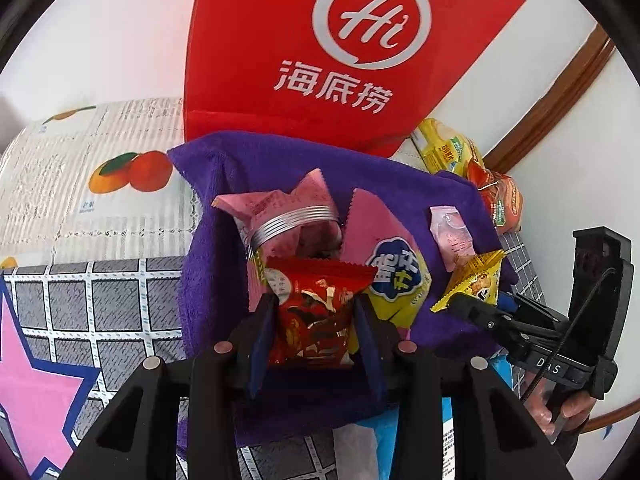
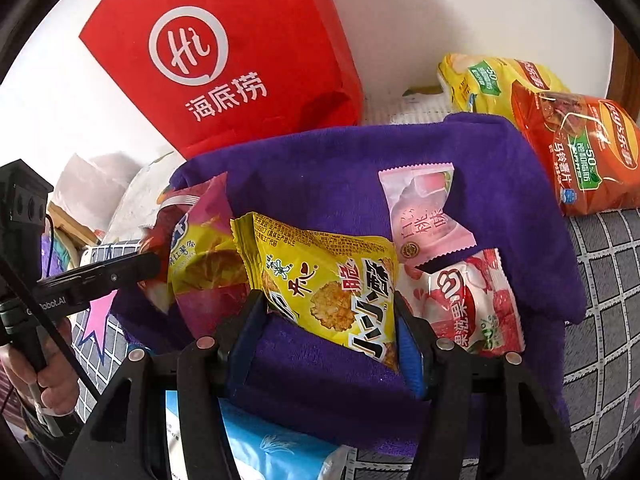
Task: Organize snacks
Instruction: 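Carry both snacks onto the purple towel and open both tools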
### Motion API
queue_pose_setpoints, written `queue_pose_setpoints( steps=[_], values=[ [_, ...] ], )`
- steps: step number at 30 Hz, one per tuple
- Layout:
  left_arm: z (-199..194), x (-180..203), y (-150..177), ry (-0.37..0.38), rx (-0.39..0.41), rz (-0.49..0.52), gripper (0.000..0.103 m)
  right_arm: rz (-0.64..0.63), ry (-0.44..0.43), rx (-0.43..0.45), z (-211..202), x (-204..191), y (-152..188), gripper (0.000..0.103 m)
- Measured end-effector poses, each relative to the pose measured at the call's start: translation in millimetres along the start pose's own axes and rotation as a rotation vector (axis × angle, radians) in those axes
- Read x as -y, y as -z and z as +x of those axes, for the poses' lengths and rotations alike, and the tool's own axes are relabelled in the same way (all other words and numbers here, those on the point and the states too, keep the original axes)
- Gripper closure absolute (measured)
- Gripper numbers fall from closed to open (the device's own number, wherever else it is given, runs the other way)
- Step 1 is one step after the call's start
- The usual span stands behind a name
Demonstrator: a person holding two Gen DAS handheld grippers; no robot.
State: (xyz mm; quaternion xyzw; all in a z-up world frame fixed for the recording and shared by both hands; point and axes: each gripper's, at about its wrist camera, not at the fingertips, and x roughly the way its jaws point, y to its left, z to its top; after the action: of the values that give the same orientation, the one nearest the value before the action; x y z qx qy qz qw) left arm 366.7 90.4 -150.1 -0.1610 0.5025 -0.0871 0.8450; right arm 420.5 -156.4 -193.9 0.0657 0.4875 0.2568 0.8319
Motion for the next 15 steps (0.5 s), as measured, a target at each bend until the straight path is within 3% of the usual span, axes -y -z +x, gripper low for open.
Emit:
queue_pose_setpoints(
  steps=[11, 15],
  values=[
    [0.8, -1.2, 2.0, 0.009, -0.004, -0.003, 0.067, 0.006, -0.006, -0.029, 9.5, -1.2, 0.6, 0.041],
    [1.1, -1.1, 1.5, 0.015, -0.011, -0.005, 0.064, -0.001, -0.008, -0.018, 5.2, -2.4, 0.4, 0.032]
  ],
)
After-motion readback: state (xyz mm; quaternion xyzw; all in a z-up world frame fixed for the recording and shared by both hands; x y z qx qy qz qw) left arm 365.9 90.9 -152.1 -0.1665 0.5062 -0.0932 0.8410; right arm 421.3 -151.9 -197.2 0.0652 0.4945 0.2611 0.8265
